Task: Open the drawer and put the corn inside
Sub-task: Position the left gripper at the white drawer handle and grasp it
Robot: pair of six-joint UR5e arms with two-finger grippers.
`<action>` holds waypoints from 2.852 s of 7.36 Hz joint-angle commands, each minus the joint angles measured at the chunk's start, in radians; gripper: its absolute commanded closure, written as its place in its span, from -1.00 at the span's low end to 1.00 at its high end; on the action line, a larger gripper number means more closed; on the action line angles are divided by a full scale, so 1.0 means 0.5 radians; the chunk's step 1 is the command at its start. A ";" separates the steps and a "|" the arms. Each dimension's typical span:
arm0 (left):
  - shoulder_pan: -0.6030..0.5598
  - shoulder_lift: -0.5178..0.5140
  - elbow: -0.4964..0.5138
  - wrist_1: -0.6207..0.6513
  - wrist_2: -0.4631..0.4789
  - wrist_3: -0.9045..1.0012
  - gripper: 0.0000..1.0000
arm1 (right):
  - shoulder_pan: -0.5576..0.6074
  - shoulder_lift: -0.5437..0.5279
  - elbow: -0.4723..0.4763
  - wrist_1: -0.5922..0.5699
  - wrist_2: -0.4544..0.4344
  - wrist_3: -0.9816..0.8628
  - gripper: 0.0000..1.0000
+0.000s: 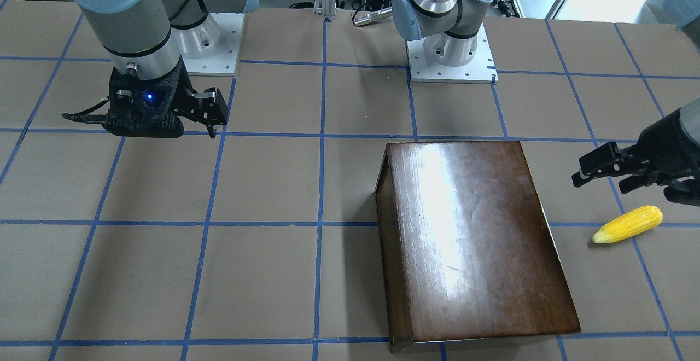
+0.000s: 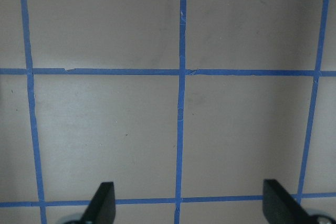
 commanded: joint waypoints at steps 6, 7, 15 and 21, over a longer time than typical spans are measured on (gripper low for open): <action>0.083 -0.274 0.011 0.176 -0.198 0.038 -1.00 | 0.000 0.000 0.000 -0.001 0.000 0.000 -1.00; 0.083 -0.314 -0.006 0.225 -0.304 -0.014 -1.00 | 0.000 0.000 0.000 0.002 0.000 0.000 -1.00; 0.080 -0.364 -0.132 0.263 -0.369 -0.082 -1.00 | 0.000 0.000 0.000 0.002 0.000 0.000 -1.00; 0.064 -0.385 -0.178 0.272 -0.357 -0.073 -1.00 | 0.000 0.000 0.000 0.002 0.000 0.000 -1.00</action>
